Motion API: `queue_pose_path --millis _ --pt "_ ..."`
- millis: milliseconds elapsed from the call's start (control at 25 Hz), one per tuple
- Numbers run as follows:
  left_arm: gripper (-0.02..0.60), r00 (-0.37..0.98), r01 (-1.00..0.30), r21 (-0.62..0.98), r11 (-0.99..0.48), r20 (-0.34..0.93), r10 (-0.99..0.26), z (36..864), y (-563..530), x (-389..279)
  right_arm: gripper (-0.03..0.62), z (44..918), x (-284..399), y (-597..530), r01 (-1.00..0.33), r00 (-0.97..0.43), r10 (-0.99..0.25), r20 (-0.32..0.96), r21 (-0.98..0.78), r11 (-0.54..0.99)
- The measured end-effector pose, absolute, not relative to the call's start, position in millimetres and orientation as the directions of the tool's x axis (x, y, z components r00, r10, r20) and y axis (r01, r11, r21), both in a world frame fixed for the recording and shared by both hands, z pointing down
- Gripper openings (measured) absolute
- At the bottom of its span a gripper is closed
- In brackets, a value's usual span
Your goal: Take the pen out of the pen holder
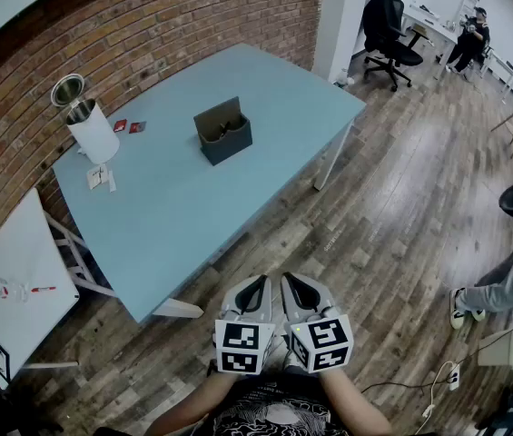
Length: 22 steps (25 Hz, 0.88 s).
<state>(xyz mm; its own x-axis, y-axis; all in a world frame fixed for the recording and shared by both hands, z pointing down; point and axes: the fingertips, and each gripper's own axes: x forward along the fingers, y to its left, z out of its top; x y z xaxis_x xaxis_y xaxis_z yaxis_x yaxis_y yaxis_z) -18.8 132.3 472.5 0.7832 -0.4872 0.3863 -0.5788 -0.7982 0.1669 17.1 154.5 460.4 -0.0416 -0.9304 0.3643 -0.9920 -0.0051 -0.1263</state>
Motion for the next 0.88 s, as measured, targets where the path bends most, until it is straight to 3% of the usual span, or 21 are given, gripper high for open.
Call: queue_pose_path --millis 880 --pt "0.005 0.797 -0.559 0.154 -0.815 0.370 -0.477 474.0 84.0 -46.0 0.006 464.3 -14.2 109.1 -0.990 -0.016 -0.936 0.351 -0.135 -0.034"
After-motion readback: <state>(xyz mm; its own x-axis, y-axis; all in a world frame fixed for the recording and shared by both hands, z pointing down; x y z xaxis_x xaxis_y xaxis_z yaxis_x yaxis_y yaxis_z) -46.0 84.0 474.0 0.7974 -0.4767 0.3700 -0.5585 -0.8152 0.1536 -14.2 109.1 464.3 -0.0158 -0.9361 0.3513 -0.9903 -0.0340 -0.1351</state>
